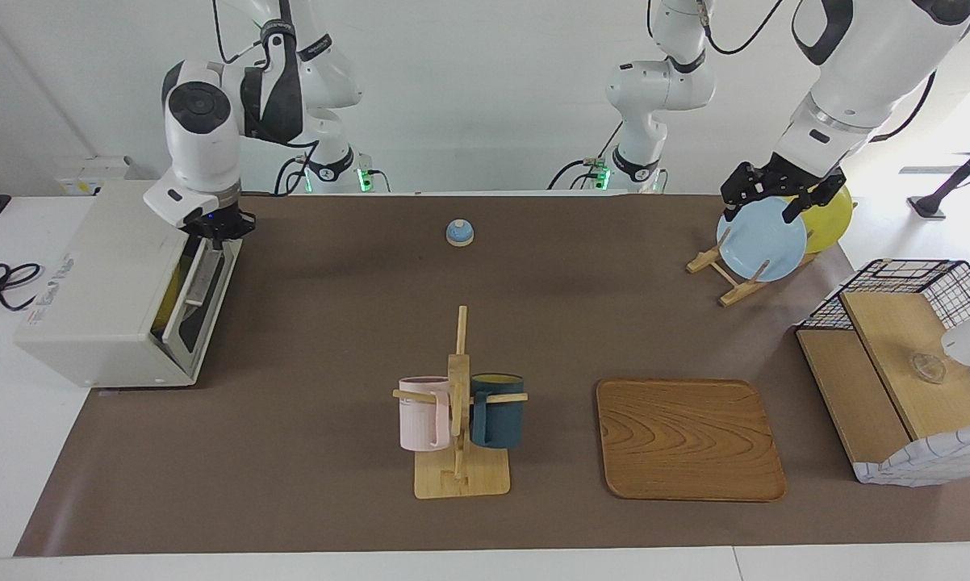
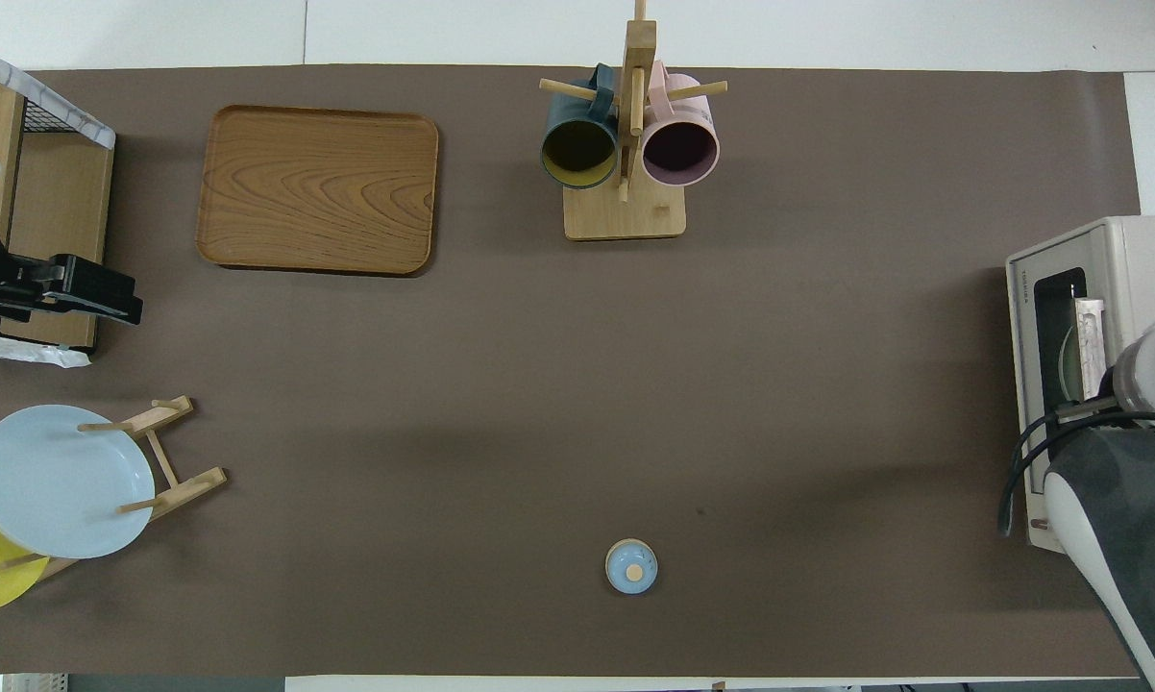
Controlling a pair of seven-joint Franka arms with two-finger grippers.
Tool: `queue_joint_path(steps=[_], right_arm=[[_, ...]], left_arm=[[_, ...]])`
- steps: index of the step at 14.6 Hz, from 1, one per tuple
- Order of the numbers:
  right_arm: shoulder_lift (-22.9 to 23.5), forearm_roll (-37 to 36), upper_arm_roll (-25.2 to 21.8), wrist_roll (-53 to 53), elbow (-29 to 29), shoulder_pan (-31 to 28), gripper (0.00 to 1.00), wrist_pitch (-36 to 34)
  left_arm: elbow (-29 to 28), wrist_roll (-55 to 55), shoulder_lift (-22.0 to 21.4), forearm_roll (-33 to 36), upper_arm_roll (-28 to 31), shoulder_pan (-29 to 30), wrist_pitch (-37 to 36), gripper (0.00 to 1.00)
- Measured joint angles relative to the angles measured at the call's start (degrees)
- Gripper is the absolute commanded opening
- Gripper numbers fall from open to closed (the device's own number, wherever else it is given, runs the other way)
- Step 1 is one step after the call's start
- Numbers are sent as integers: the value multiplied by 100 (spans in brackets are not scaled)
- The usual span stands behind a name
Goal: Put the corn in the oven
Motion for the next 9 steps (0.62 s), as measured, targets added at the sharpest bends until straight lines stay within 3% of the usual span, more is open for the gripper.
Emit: queue_joint_path(steps=[2,4,5,9], right_arm=[[104,259,5,0,226,17,42,-62],[277,668,41,0,726,59,71,-416],[388,855,61,0,1067,97,100,-696],[708,1546,82,9,2216,314,100,-1536]], left_arm=[[0,0,0,0,0,0,0,100],[0,0,0,0,0,0,0,100],[0,0,0,0,0,0,0,100],[0,0,0,0,0,0,0,100]])
